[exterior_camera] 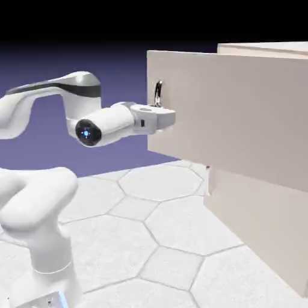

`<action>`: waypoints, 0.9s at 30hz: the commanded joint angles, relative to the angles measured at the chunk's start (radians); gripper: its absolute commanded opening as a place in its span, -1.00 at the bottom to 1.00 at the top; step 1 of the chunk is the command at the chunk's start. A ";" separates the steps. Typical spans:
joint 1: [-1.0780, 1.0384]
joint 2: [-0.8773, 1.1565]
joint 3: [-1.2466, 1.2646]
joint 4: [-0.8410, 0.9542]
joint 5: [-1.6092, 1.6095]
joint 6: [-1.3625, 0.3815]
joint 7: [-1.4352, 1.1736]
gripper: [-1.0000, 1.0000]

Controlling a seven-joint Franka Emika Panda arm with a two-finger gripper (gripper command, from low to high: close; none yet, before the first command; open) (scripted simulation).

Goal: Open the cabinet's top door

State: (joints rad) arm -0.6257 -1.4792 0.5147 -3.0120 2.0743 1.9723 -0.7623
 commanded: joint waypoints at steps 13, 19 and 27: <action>-0.082 0.048 -0.471 -0.044 -0.455 -0.305 -0.077 -1.00; -0.113 0.172 -0.689 0.011 -0.678 -0.446 -0.148 -1.00; -0.065 0.436 -0.975 0.184 -0.974 -0.652 -0.274 -1.00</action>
State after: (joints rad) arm -0.6909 -1.0428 -0.4607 -2.8275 1.1004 1.3196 -1.0361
